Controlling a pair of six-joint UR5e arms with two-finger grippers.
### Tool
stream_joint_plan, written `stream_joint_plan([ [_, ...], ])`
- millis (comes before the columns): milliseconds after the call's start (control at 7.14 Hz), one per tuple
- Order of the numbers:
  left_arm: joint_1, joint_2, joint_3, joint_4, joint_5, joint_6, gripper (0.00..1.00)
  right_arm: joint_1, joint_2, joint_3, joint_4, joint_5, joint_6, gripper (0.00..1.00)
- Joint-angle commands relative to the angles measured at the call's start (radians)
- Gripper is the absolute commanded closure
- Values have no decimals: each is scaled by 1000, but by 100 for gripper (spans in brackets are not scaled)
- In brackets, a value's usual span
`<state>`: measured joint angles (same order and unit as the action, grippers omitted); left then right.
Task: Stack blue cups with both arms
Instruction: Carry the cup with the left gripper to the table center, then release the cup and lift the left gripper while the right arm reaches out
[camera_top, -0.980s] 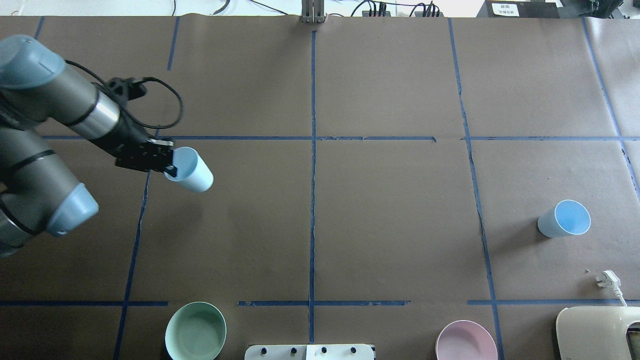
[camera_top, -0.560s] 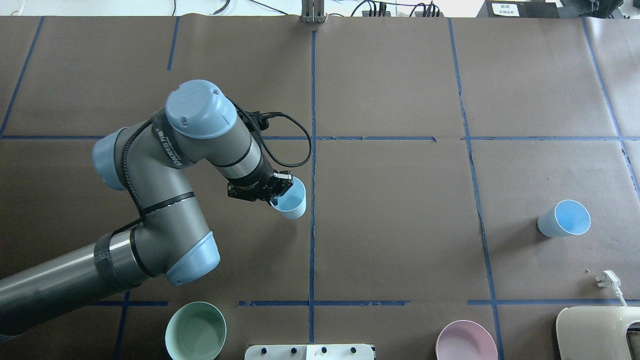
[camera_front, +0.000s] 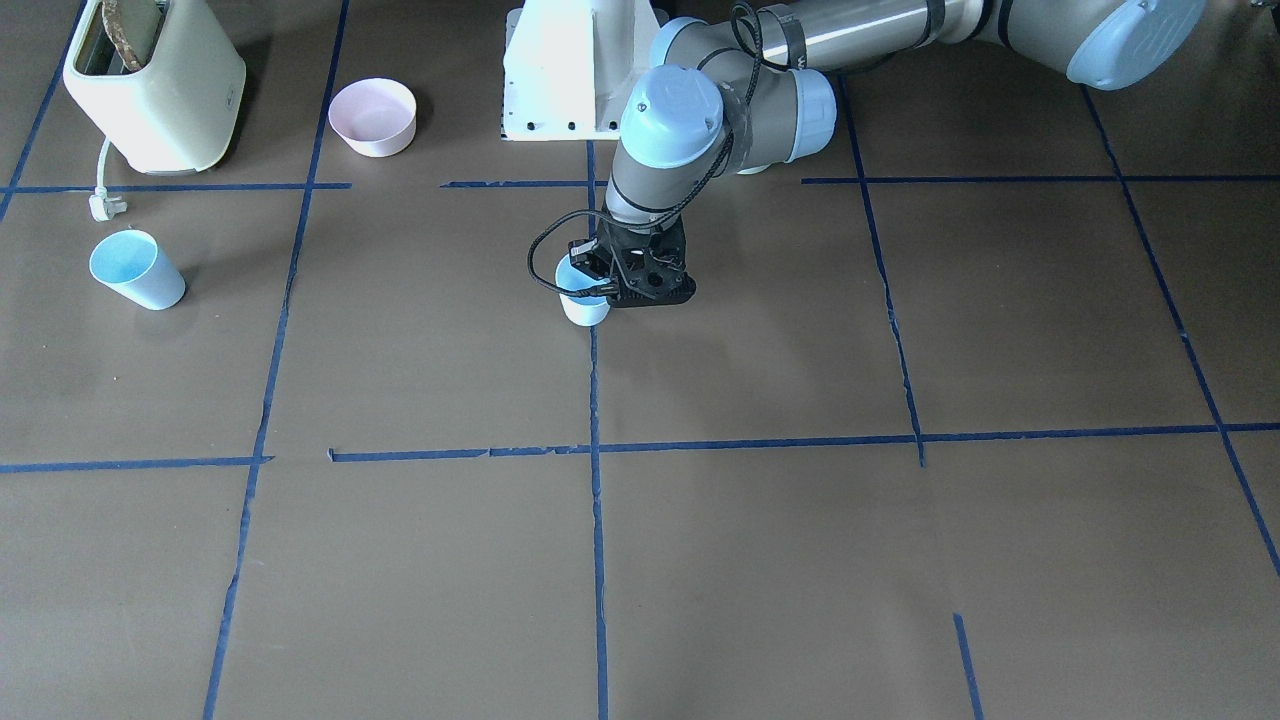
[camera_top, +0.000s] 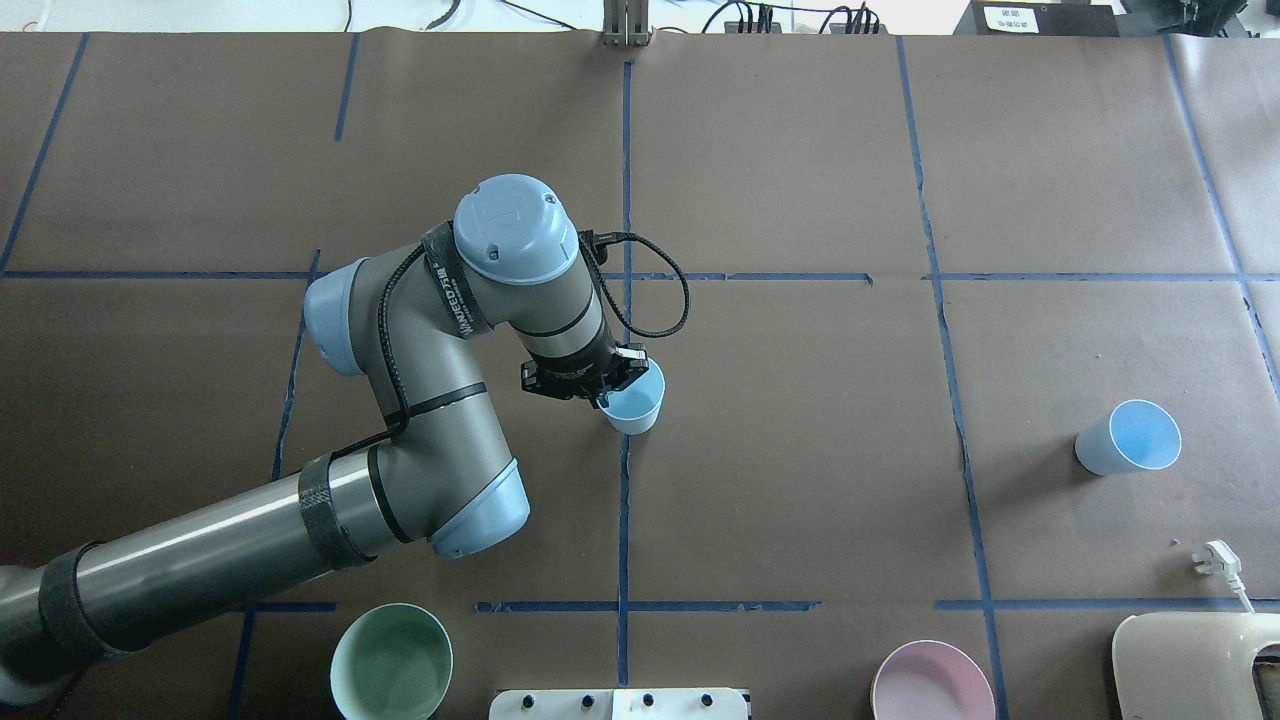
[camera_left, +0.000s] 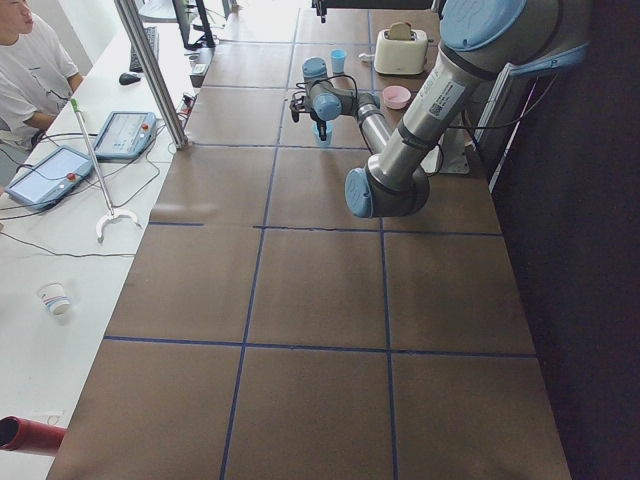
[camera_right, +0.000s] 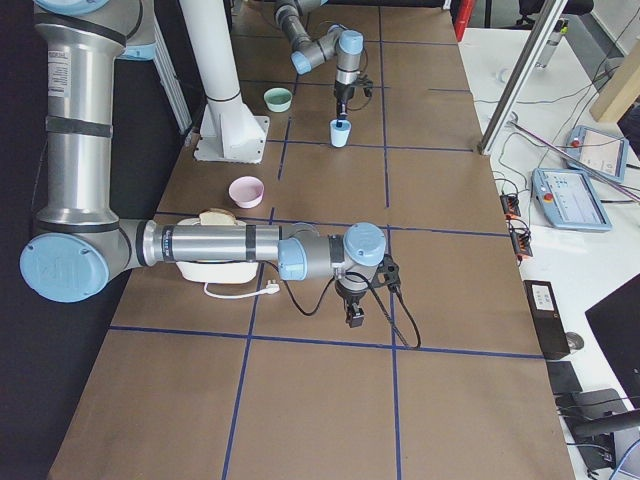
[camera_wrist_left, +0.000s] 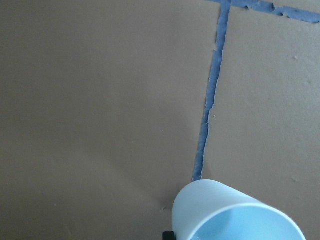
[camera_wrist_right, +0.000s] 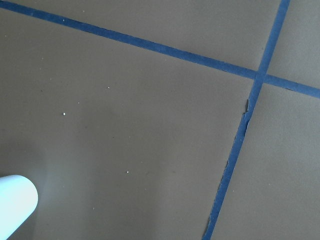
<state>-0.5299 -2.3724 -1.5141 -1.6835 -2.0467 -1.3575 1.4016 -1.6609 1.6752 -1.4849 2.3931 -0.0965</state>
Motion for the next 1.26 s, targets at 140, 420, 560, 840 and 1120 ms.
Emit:
stream_joint_plan([
  [140,5,1,6,-4,17,0,92,-1,19,0,0,0,3,0],
  [420,5,5,6,-1,17,-2,60,-18,36,1,0,-2,4,0],
  [560,4,12,-3,1,20,-3,1,-19,38,12,0,3,6,0],
  [840,-53,42,-104,7,17,-26,0,-33,32,18,2,69,56,0],
  [1120,-80,105,-181,5,14,-29,0,-131,-37,76,245,68,412,1],
])
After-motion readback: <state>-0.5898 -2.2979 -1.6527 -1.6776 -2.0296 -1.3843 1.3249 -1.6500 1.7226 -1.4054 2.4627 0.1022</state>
